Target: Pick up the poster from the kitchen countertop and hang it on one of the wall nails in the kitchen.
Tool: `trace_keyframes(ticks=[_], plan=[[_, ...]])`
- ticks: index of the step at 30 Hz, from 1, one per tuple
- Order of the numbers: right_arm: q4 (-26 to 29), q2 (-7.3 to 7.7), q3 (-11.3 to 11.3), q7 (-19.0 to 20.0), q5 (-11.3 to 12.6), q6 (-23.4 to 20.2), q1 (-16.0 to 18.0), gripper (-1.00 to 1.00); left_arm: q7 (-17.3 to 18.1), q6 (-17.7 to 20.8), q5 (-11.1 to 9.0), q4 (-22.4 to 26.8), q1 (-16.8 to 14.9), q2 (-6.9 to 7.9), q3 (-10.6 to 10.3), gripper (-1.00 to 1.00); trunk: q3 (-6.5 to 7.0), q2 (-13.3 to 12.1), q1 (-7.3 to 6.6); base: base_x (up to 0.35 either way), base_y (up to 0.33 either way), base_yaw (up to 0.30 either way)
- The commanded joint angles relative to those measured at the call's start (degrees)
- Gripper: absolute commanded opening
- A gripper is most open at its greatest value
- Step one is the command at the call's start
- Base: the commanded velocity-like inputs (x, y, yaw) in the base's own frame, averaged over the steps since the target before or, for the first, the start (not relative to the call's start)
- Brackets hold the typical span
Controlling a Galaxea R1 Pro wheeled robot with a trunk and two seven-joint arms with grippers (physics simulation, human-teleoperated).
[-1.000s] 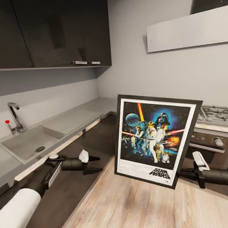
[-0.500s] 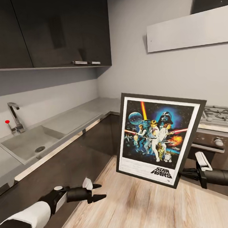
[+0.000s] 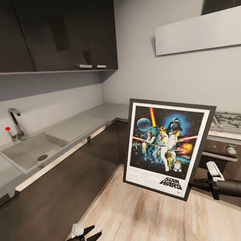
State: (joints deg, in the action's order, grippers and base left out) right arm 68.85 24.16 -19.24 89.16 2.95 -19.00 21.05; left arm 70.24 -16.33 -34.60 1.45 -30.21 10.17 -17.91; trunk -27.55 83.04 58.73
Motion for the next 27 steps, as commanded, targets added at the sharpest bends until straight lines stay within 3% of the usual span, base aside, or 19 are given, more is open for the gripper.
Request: trace_keyframes(ticks=[1,6,7,9,11,12,16,27], plan=[[0.0,0.01,0.0,0.3,0.1,-0.8,0.0,-1.0,0.1,-0.4,-1.4,0.0,1.2,0.51,-0.4,1.0,-0.06,0.0,0.0,0.0,0.0,0.0],[-1.8,0.01,0.0,0.2,0.1,-0.7,0.0,-1.0,0.1,-0.6,-3.6,0.0,4.5,1.35,-0.4,1.0,-0.06,0.0,0.0,0.0,0.0,0.0],[-3.2,0.01,0.0,0.2,0.1,-0.6,0.0,-1.0,0.1,-0.6,-5.3,-0.1,6.3,3.01,-0.4,1.0,-0.06,0.0,0.0,0.0,0.0,0.0],[-3.3,0.01,0.0,0.2,0.1,-0.6,0.0,-1.0,0.1,-0.6,-6.3,-0.1,7.3,3.32,-0.4,1.0,-0.06,0.0,0.0,0.0,0.0,0.0],[-3.4,-0.02,0.0,0.2,0.1,-0.6,0.0,-1.0,0.2,-0.7,-10.5,-0.1,9.1,4.79,-0.4,1.0,-0.06,0.0,0.0,0.0,0.0,0.0],[-3.4,-0.07,0.0,0.1,0.1,-0.6,0.0,-1.0,0.1,-0.6,-14.0,-0.1,11.3,5.7,-0.6,1.0,-0.06,0.0,0.0,0.0,0.0,0.0],[-3.5,-0.2,0.1,-0.1,0.1,-0.6,0.0,-1.0,0.0,-0.6,-14.4,0.0,11.6,5.58,-0.8,1.0,-0.06,0.0,0.0,0.0,0.0,0.0],[-3.5,-0.42,0.2,-0.2,0.1,-0.5,0.0,-1.0,0.0,-0.6,-14.4,0.0,11.6,5.57,-0.8,1.0,1.36,-4.4,-2.42,0.0,0.0,0.0]])
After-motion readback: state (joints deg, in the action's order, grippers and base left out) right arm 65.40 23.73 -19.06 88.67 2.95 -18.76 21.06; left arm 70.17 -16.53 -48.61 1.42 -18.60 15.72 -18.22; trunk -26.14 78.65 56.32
